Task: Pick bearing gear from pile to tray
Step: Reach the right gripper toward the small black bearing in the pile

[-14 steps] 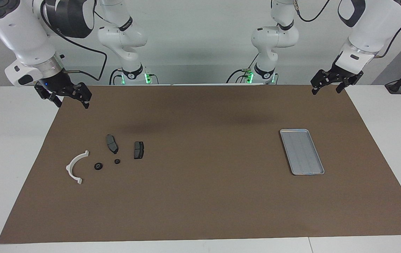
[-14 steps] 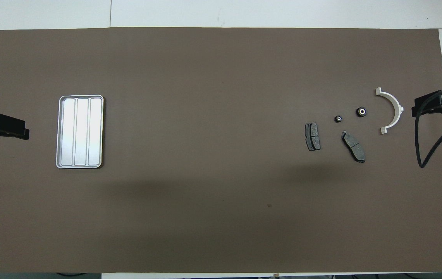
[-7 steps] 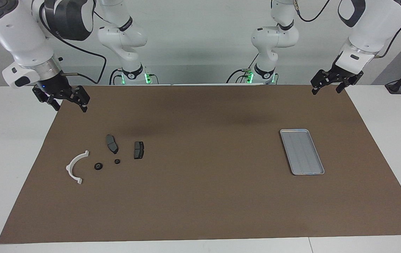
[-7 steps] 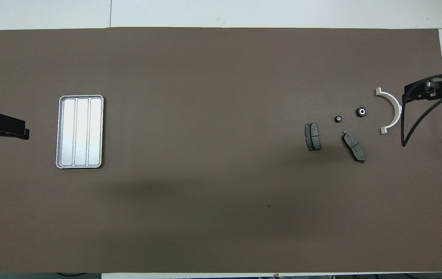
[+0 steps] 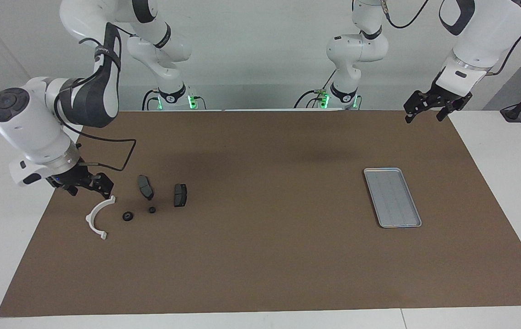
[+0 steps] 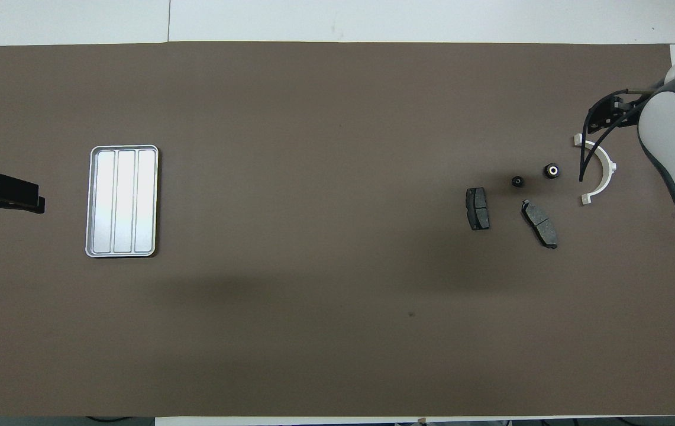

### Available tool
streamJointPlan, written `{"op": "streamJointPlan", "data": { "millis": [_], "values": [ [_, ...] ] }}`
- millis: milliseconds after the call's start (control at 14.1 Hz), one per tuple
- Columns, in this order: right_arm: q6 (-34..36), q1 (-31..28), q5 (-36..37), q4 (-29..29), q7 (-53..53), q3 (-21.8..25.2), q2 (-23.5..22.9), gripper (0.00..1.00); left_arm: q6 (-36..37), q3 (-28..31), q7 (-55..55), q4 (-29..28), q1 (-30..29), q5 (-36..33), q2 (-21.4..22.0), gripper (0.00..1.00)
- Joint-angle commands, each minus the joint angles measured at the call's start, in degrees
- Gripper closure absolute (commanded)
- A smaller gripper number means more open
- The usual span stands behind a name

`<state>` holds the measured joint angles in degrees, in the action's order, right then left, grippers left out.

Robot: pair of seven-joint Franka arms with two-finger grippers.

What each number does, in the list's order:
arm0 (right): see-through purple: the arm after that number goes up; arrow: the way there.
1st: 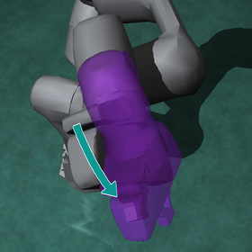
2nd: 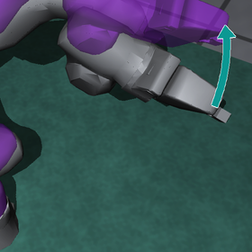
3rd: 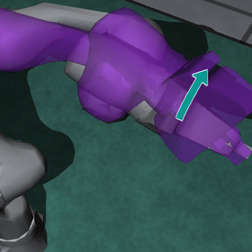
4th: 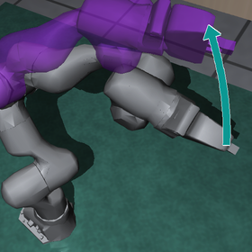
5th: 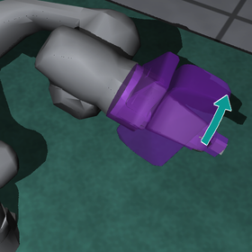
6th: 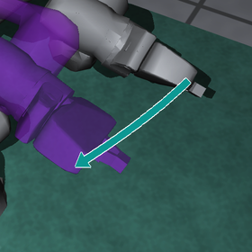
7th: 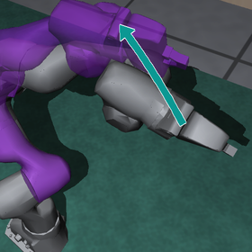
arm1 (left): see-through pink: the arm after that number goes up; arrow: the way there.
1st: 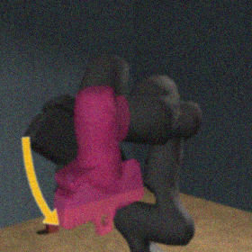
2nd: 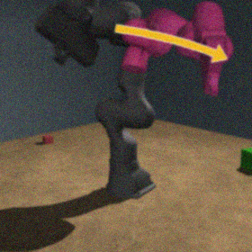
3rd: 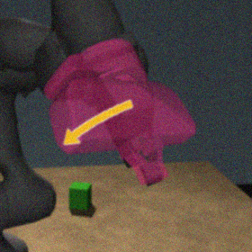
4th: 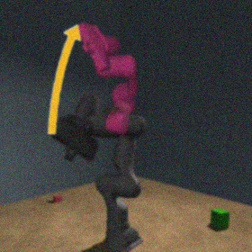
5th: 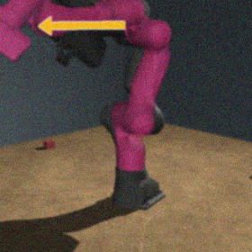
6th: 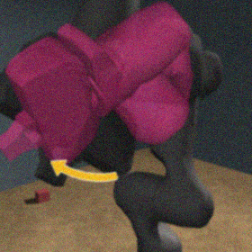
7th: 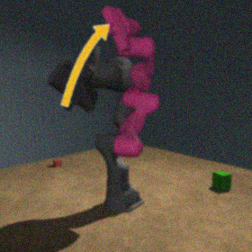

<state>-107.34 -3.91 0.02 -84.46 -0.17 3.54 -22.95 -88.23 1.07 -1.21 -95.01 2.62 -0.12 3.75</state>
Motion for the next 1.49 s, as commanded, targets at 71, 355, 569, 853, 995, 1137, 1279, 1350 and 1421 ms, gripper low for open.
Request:
{"op": "streamJointPlan", "data": {
  "millis": [71,355,569,853,995,1137,1279,1350,1421],
  "values": [
    [-4.3,-0.7,-1.7,2.8,0.3,-0.6,-5.6,0.03,0.3,0.1,-0.5,-1.4,0.2,-0.2,1.4,0.0],
    [-8.1,-0.7,-1.7,3.3,0.3,-1.0,-9.2,0.03,0.3,0.1,-0.5,-1.4,0.2,-0.3,1.4,0.0],
    [-9.5,-0.1,-1.7,4.0,0.1,-1.0,-11.2,0.04,0.2,0.1,-0.5,-1.4,0.2,-0.3,1.4,0.0],
    [-8.7,2.2,-3.4,3.3,-1.7,-1.3,-10.8,0.06,0.3,0.1,-0.5,-1.4,0.2,-0.3,1.5,0.0],
    [-8.7,2.3,-3.5,1.1,-1.1,-1.3,-9.8,0.06,0.2,0.1,-0.5,-1.4,0.2,-0.3,1.4,0.0],
    [-10.6,2.1,-3.5,-2.4,-0.6,-1.3,-8.5,0.06,0.2,0.1,-0.5,-1.4,0.2,-0.3,1.5,0.0],
    [-13.2,1.4,-3.5,-6.2,1.6,-1.3,-7.2,0.06,0.3,0.1,-0.5,-1.4,0.2,-0.2,1.4,0.0],
    [-13.8,0.8,-3.5,-7.3,2.5,-1.3,-6.9,0.06,0.2,0.1,-0.5,-1.4,0.2,-0.3,1.4,0.0],
    [-13.6,0.5,-3.5,-8.3,3.2,-1.3,-6.3,0.06,0.2,0.1,-0.5,-1.4,0.2,-0.3,1.4,0.0]
  ]
}}
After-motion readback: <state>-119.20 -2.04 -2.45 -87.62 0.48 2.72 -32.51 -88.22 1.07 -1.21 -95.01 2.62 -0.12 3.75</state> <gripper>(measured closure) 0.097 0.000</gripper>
